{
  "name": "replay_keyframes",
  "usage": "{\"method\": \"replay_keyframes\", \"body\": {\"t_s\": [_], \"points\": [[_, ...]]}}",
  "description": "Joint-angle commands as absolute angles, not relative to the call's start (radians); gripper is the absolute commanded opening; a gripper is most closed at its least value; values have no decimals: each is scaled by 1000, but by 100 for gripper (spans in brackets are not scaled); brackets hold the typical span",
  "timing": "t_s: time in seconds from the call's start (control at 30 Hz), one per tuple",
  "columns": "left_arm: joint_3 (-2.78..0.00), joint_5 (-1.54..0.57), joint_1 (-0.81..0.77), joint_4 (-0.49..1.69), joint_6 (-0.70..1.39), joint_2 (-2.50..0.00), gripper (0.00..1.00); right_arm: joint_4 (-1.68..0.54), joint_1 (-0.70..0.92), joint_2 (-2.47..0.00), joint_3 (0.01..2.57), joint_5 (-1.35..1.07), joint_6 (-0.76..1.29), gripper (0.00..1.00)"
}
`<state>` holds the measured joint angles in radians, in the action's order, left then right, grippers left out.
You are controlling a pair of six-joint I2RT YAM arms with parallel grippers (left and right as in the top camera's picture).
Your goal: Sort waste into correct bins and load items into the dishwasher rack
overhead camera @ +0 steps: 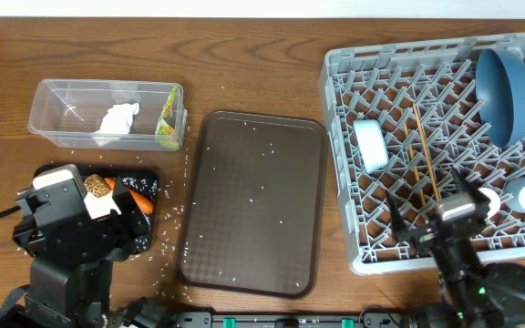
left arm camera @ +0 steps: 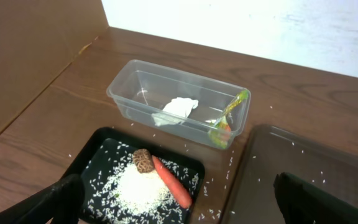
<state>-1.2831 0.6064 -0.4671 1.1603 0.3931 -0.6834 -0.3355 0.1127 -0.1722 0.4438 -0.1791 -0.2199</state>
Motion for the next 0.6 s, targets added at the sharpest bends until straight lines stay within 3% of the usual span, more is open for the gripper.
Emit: {"method": "replay_keyframes", "body": {"t_s": [0.0, 0.43, 0.57], "points": [[-1286, 621, -463, 1163, 402, -685, 98, -271, 93, -85, 331, -191, -221, 99], [-1286, 621, -463, 1163, 402, -685, 98, 82, 72, -6, 11, -192, -153, 99], [-1286, 621, -463, 1163, 402, -685, 98, 75, 73, -5, 5, -192, -150, 99]]}}
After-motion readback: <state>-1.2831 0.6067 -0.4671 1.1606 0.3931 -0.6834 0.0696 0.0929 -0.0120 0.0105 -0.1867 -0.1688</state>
